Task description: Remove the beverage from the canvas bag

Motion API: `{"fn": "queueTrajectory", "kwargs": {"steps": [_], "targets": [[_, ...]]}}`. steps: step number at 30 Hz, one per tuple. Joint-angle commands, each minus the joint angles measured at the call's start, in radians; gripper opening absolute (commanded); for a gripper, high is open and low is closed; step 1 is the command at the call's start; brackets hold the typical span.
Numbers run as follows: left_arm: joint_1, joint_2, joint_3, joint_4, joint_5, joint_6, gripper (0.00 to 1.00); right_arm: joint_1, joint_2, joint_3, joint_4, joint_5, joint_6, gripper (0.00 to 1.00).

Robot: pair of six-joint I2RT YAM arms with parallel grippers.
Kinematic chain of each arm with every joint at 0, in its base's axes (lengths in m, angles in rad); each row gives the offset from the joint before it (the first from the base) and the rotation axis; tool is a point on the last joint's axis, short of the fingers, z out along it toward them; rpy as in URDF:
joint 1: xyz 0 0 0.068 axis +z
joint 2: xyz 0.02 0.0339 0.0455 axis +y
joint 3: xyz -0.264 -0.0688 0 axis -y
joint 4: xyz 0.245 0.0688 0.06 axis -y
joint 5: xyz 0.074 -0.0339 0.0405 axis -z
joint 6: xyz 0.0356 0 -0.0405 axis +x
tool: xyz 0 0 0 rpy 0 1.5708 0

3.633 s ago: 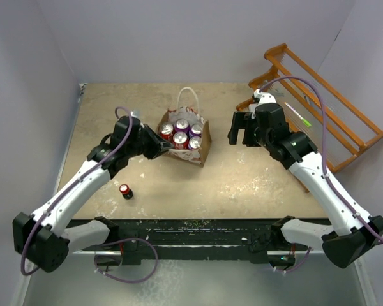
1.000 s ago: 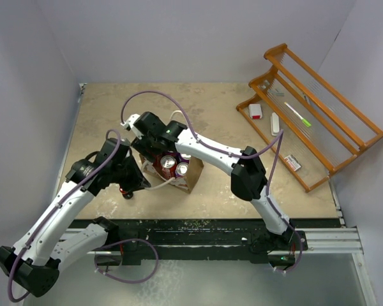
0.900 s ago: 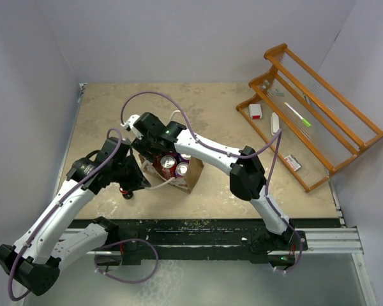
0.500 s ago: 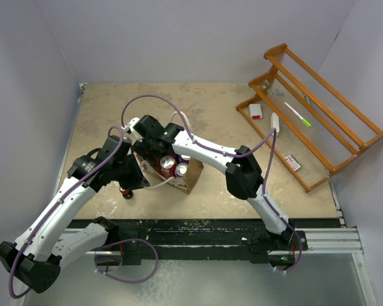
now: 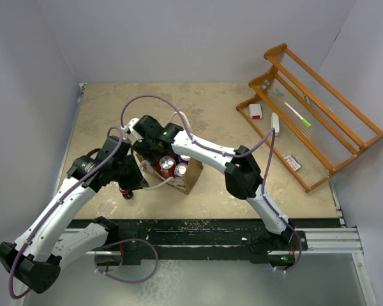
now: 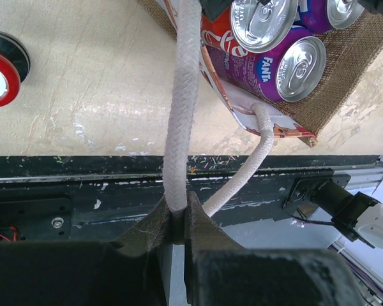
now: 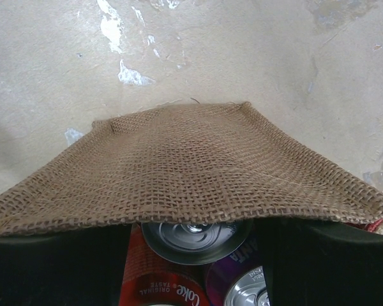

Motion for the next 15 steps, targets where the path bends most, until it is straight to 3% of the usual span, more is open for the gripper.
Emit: {"fn": "queueTrajectory", "kwargs": {"steps": [1, 15], "targets": [[0.004, -0.020, 0.018, -0.012, -0.014, 0.013, 0.00, 0.003, -0.005, 0.058, -0.004, -0.004, 0.002, 0.45], [0.005, -0.017, 0.003, 0.002, 0.018, 0.012, 0.00, -0.001, -0.136, 0.096, 0.001, -0.010, 0.204, 0.07]]}}
